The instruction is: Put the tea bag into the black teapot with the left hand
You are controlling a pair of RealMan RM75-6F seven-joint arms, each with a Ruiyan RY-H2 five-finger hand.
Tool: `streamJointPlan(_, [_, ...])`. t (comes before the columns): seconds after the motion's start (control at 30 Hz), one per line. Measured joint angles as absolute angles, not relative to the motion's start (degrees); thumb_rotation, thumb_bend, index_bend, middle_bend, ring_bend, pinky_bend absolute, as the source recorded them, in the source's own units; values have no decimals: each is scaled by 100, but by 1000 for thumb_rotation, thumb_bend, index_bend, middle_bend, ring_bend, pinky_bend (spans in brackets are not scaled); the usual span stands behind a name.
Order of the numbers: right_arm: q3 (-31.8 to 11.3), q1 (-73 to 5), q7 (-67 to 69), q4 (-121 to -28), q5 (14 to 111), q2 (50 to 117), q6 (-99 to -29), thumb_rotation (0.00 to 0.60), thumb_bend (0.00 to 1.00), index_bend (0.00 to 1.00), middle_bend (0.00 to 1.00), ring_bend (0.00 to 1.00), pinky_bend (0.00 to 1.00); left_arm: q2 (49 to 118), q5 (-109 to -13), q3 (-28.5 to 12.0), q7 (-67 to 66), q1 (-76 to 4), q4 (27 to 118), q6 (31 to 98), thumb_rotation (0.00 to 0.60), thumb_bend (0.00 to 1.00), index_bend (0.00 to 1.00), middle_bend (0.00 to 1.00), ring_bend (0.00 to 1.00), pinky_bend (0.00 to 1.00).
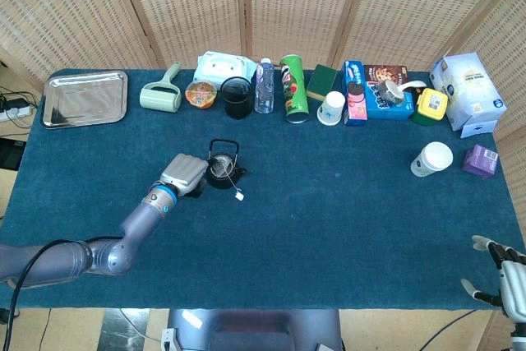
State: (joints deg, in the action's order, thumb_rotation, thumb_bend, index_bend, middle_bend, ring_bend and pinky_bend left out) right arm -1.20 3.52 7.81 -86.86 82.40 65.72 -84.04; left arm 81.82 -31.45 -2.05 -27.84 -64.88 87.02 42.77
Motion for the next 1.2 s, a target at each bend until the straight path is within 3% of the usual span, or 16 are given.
streamJointPlan(0.5, [-123,386,750,-8724,8220,6555,-8432,600,237,231,331,280,248,8381,-3074,-203,-2747,-6557,8441,4134,600,658,185,1000,1000,946])
streamJointPlan(0.9, [-128,336,699,-8753,8259,6562,-8379,600,237,231,332,280,248,7834,-3810,-392,-2345,-6198,9073,4592,600,658,186,1000,1000,947])
streamJointPlan(1.2, [-129,345,690,-8763,8244,6554,-8389,600,238,231,331,280,249,7892,-3770,-413,-2322,-6189,8955,4447,600,655,185,1000,1000,947])
